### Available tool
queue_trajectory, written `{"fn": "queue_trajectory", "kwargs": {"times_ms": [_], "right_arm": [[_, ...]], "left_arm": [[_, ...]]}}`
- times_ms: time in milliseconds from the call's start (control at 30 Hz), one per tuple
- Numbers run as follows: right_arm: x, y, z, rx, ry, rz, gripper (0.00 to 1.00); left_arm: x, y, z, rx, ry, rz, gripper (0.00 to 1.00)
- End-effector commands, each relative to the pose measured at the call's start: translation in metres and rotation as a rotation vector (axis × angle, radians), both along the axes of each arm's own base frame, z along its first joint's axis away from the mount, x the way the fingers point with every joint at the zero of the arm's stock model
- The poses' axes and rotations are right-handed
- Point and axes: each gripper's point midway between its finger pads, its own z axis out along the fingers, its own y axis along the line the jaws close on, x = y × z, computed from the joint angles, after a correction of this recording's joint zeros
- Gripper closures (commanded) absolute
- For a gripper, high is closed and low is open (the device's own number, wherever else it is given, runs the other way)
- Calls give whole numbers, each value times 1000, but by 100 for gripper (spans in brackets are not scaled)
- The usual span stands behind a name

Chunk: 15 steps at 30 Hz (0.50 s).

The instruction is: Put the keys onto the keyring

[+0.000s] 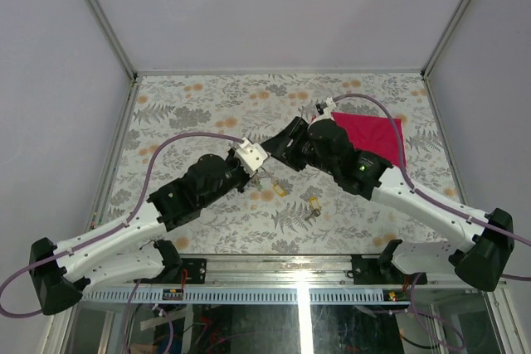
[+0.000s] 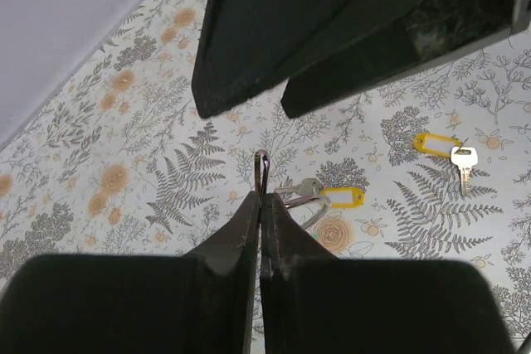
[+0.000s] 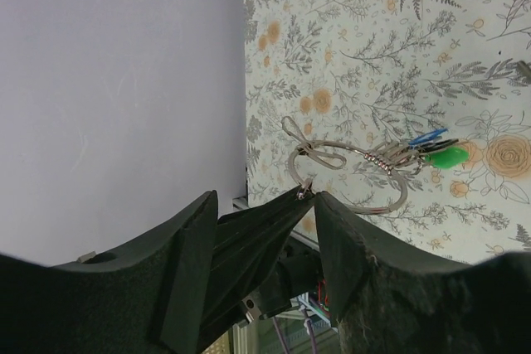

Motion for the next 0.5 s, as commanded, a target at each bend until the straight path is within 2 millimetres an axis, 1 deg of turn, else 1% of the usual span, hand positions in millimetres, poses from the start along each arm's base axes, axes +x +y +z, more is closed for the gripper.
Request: {"fn": "queue_trajectory", "kwargs": {"times_ms": [0, 167, 467], "right_arm": [[7, 10, 13, 42, -1, -35, 44], [7, 18, 5, 31, 15, -23, 48], [5, 23, -9, 28, 43, -11, 55]], "left_arm": [[7, -7, 41, -87, -97, 4, 100], [6, -10, 41, -85, -97, -3, 100], [6, -12, 41, -81, -97, -8, 100]]}}
